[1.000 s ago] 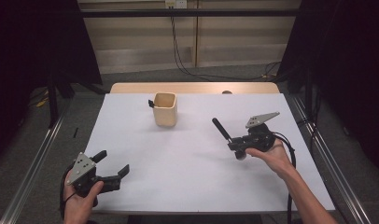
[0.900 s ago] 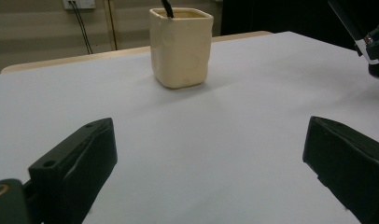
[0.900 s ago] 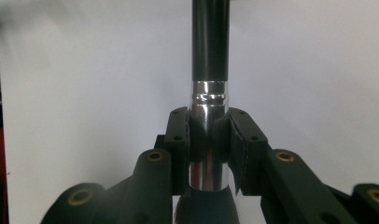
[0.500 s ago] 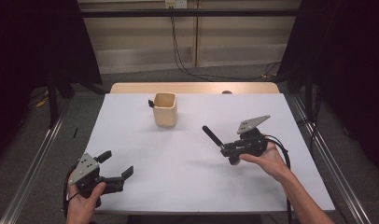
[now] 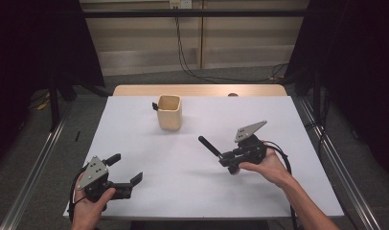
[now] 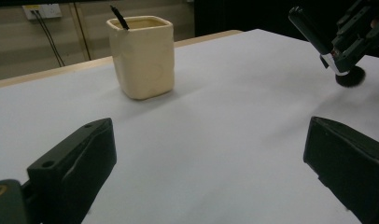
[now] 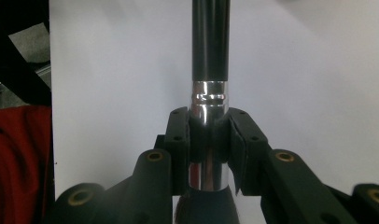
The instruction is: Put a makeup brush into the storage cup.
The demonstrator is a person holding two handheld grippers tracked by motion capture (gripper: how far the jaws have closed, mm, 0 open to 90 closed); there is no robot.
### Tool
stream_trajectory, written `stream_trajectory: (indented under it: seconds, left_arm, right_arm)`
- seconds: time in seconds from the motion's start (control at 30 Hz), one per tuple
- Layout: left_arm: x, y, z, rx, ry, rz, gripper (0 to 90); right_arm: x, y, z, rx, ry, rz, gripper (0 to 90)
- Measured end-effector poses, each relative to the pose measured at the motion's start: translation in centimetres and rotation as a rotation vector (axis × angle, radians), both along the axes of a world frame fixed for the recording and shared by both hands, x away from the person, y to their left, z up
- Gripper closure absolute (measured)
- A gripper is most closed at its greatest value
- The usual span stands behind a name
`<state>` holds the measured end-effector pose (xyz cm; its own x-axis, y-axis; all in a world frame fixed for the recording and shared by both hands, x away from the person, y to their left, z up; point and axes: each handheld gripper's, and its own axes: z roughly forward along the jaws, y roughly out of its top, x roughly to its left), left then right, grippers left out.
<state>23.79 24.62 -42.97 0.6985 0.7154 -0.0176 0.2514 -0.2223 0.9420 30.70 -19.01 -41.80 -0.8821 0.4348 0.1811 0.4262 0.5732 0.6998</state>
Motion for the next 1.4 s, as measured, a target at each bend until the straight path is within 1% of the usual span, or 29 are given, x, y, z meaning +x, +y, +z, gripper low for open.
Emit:
stream_trajectory:
  seconds: [0.07, 0.13, 0.2, 0.3, 0.33, 0.4, 0.6, 0.77, 0.83, 0.87, 1.0, 1.03, 1.07, 1.13, 1.17, 1.2, 1.3, 1.4]
  left_arm:
    - [0.1, -0.2, 0.0, -0.006, 0.003, -0.010, 2.5]
    - [0.2, -0.5, 0.1, 0.007, -0.002, -0.024, 2.5]
    - [0.3, -0.7, 0.2, 0.008, -0.011, -0.035, 2.5]
    - [0.5, -1.1, 0.5, 0.011, -0.007, -0.048, 2.5]
    - [0.5, -1.2, 0.6, 0.001, -0.003, -0.050, 2.5]
    - [0.6, -1.5, 0.7, 0.012, -0.001, -0.061, 2.5]
    - [0.8, -2.2, 0.8, 0.016, 0.004, -0.088, 2.5]
    - [0.9, -3.2, 0.9, 0.031, -0.006, -0.125, 2.6]
    - [1.0, -3.6, 1.0, 0.028, -0.004, -0.142, 2.6]
    - [1.1, -3.7, 1.0, 0.035, -0.001, -0.151, 2.6]
    - [1.5, -4.4, 1.1, 0.038, 0.006, -0.171, 2.6]
    - [1.6, -4.6, 1.2, 0.038, 0.014, -0.178, 2.6]
    - [1.7, -4.8, 1.3, 0.040, 0.011, -0.179, 2.6]
    - [1.9, -5.1, 1.4, 0.045, 0.011, -0.191, 2.7]
    - [2.0, -5.3, 1.4, 0.040, 0.010, -0.199, 2.8]
    - [2.0, -5.4, 1.5, 0.042, 0.013, -0.197, 2.8]
    - [2.2, -5.8, 1.4, 0.044, 0.015, -0.213, 2.7]
    - [2.6, -6.3, 1.5, 0.062, 0.030, -0.229, 3.1]
  right_arm:
    - [0.0, 0.4, 0.0, -0.004, 0.003, 0.015, 71.5]
    - [0.0, 0.9, 0.1, -0.005, 0.005, 0.025, 71.5]
    - [0.0, 1.4, 0.1, -0.007, 0.005, 0.038, 71.6]
    - [0.1, 2.1, 0.2, -0.011, 0.006, 0.061, 71.6]
    - [0.1, 2.2, 0.2, -0.015, 0.005, 0.067, 71.5]
    - [0.2, 2.6, 0.2, -0.017, 0.009, 0.088, 71.5]
    - [0.1, 3.2, 0.0, -0.036, 0.021, 0.119, 71.5]
    - [0.0, 3.5, 0.2, -0.045, 0.023, 0.152, 71.5]
    - [0.0, 3.6, 0.3, -0.052, 0.021, 0.161, 71.5]
    - [0.0, 3.7, 0.4, -0.054, 0.023, 0.166, 71.5]
    - [0.1, 4.1, 0.5, -0.066, 0.024, 0.188, 71.5]
    - [0.1, 4.2, 0.5, -0.071, 0.024, 0.193, 71.5]
    - [0.3, 4.3, 0.4, -0.077, 0.027, 0.204, 71.5]
    - [0.6, 4.3, 0.2, -0.090, 0.030, 0.205, 71.5]
    - [0.8, 4.3, 0.2, -0.099, 0.034, 0.203, 71.5]
    - [0.9, 4.4, 0.2, -0.105, 0.036, 0.211, 71.5]
    - [0.8, 4.8, 0.3, -0.131, 0.037, 0.235, 71.5]
    - [0.8, 5.1, 0.5, -0.159, 0.036, 0.261, 71.6]
